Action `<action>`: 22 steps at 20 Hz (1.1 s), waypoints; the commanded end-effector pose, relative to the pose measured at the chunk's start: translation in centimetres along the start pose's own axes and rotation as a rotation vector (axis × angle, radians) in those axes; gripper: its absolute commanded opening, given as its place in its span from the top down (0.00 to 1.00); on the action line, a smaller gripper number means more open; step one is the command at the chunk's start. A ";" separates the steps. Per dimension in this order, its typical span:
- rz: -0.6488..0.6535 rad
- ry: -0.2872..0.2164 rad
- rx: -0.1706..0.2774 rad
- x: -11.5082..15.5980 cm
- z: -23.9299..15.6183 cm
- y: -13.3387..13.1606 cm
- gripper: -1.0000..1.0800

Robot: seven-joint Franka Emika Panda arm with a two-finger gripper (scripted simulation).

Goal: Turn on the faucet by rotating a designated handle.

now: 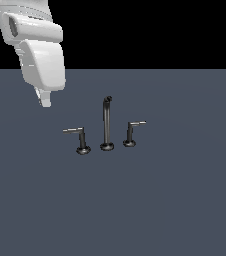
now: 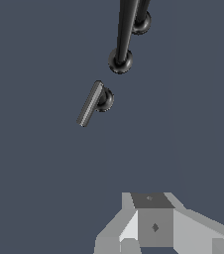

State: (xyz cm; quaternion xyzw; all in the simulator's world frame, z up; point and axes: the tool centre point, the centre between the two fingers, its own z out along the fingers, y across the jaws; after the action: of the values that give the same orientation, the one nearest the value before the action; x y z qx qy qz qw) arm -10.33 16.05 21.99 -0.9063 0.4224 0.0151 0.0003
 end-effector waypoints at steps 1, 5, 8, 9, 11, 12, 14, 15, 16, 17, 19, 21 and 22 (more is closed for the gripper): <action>0.040 0.001 0.003 0.5 1.0 -1.0 1.00; 0.101 0.004 0.006 1.4 2.7 -2.4 1.00; 0.149 0.007 0.008 2.2 3.9 -3.5 1.00; 0.165 0.008 0.008 2.5 4.4 -3.9 1.00; 0.200 0.010 0.009 3.1 5.3 -4.6 1.00; 0.218 0.012 0.009 3.4 5.7 -5.0 1.00; 0.254 0.014 0.010 4.2 6.7 -5.7 1.00; 0.272 0.015 0.011 4.5 7.1 -6.1 1.00; 0.289 0.017 0.011 4.9 7.6 -6.4 1.00; 0.306 0.018 0.012 5.2 8.0 -6.7 1.00; 0.338 0.020 0.013 5.9 8.8 -7.3 1.00; 0.368 0.022 0.013 6.6 9.6 -7.9 1.00; 0.381 0.023 0.014 6.9 9.9 -8.1 1.00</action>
State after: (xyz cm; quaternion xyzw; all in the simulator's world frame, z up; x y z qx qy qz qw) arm -0.58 16.26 12.36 -0.8166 0.5773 0.0031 -0.0009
